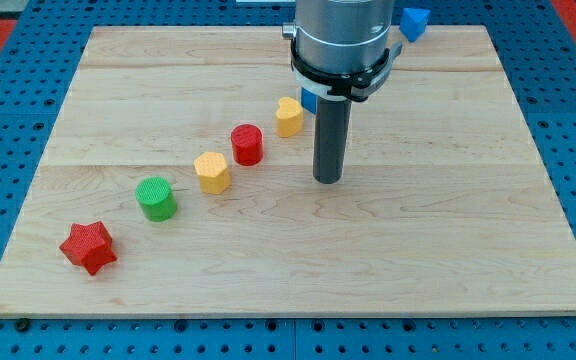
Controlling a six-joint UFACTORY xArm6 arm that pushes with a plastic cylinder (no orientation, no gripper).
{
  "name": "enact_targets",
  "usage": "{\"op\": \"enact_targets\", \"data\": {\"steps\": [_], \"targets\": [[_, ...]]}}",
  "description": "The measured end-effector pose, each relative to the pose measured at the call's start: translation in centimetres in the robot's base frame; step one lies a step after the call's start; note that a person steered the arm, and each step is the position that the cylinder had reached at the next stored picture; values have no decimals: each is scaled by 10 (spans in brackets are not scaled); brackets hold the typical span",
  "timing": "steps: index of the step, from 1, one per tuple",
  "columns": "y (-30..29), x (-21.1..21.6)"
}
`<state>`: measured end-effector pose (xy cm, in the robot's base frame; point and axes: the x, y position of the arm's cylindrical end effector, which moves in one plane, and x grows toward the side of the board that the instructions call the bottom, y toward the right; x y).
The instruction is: Move your arm to the bottom left
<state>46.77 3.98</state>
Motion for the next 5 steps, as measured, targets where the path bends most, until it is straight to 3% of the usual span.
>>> {"op": "enact_targets", "data": {"steps": [1,3,5], "targets": [[-23,50],[-179,150],[-337,128]]}}
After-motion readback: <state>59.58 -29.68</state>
